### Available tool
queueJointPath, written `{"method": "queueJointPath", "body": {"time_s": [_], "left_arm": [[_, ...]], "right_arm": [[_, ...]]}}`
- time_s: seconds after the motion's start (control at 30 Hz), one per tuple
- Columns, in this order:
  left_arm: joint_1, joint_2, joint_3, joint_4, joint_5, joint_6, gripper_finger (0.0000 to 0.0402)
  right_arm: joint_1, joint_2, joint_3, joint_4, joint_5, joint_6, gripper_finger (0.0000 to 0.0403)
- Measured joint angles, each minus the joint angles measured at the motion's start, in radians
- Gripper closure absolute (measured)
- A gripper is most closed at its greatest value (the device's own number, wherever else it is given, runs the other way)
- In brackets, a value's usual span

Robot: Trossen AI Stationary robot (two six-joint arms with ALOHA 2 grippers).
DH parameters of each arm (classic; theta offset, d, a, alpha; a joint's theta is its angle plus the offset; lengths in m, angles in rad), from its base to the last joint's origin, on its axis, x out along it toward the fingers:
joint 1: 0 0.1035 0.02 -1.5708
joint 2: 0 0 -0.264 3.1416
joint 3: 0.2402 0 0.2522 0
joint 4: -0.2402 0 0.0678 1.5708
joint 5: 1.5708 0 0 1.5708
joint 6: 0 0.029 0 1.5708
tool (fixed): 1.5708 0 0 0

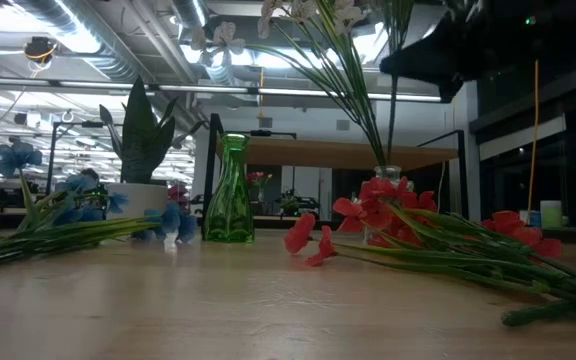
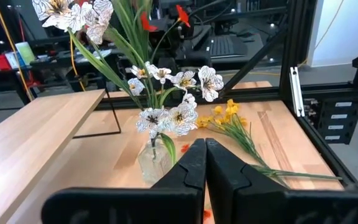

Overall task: Pick and place flowers into a vace then onto a shelf
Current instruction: Put the left orange flowers into the transparent vase

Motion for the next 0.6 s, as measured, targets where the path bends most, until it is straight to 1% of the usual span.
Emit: {"method": "queueJointPath", "body": {"time_s": [0.27,0.6], "left_arm": [[0.000,0.000,0.000,0.000,0.000,-0.025,0.0394],[0.000,0.000,0.000,-0.002,0.000,-0.024,0.0400]], "right_arm": [[-0.012,0.058,0.000,0.018,0.003,0.000,0.0396],[-0.061,0.119,0.000,0.020,0.004,0.050,0.0396]]}}
